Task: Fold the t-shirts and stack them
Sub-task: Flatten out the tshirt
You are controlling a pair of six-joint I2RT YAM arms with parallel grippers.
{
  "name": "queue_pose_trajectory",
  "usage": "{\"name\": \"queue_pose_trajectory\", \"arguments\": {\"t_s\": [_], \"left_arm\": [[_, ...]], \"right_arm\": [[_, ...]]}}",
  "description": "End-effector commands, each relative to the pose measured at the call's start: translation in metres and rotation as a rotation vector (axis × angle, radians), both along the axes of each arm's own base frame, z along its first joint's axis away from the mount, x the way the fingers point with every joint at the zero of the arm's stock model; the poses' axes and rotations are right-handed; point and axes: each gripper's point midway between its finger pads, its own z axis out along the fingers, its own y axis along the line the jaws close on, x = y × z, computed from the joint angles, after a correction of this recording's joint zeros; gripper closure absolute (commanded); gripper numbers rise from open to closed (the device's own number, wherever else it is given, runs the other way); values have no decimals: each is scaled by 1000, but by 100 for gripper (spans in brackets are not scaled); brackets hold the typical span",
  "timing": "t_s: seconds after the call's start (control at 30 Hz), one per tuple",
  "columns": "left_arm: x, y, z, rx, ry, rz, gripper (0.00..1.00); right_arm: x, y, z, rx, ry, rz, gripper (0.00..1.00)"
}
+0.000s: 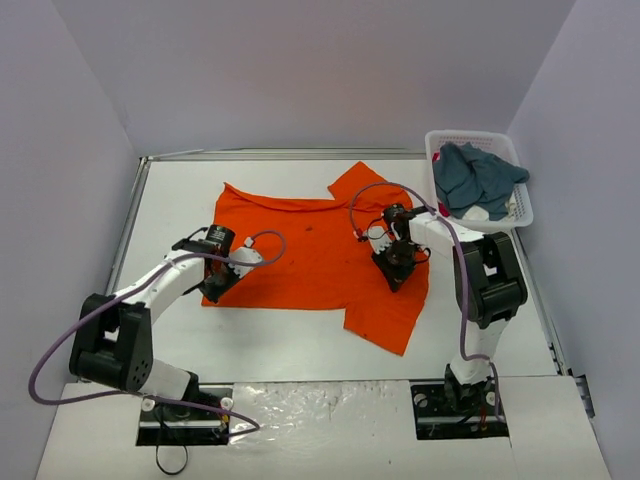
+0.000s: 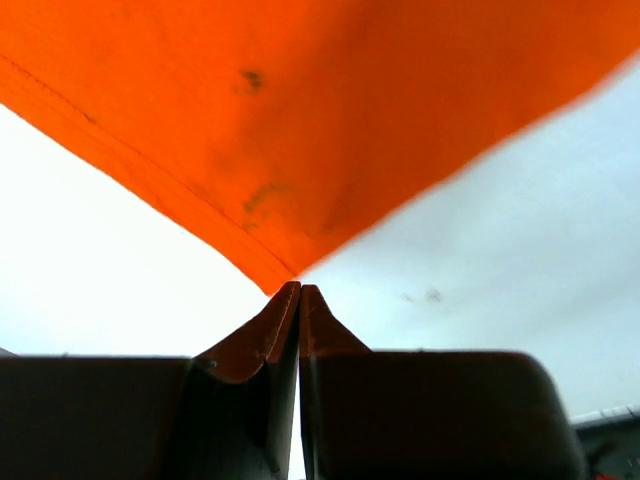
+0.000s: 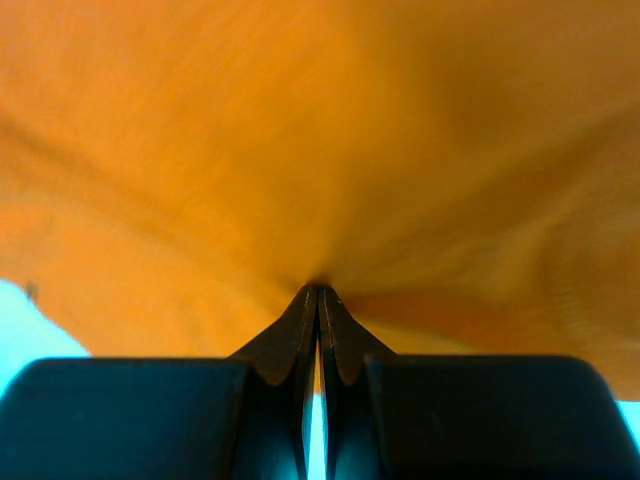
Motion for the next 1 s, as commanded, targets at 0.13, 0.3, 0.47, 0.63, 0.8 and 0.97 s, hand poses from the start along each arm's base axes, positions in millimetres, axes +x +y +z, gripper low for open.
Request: {"name": "queue_pose_trajectory", "arguments": {"t_s": [0.13, 0.3, 0.47, 0.63, 0.8, 0.97], "left_arm": [[-44, -18, 36, -112, 66, -127, 98], [22, -24, 68, -125, -221, -25, 98], [93, -22, 62, -118, -308, 149, 98], [130, -25, 31, -110, -232, 197, 98], [137, -23, 15, -89, -217, 227, 98], [132, -21, 11, -89, -209, 234, 97]], "right_arm": [[-56, 6, 57, 3, 160, 183, 100], [10, 16, 81, 0, -38, 150, 90], [137, 22, 112, 18, -302, -103, 89], [218, 30, 91, 1, -376, -177, 100], [290, 38, 97, 37, -547, -239, 100], [330, 56, 132, 141, -776, -288, 100]]}}
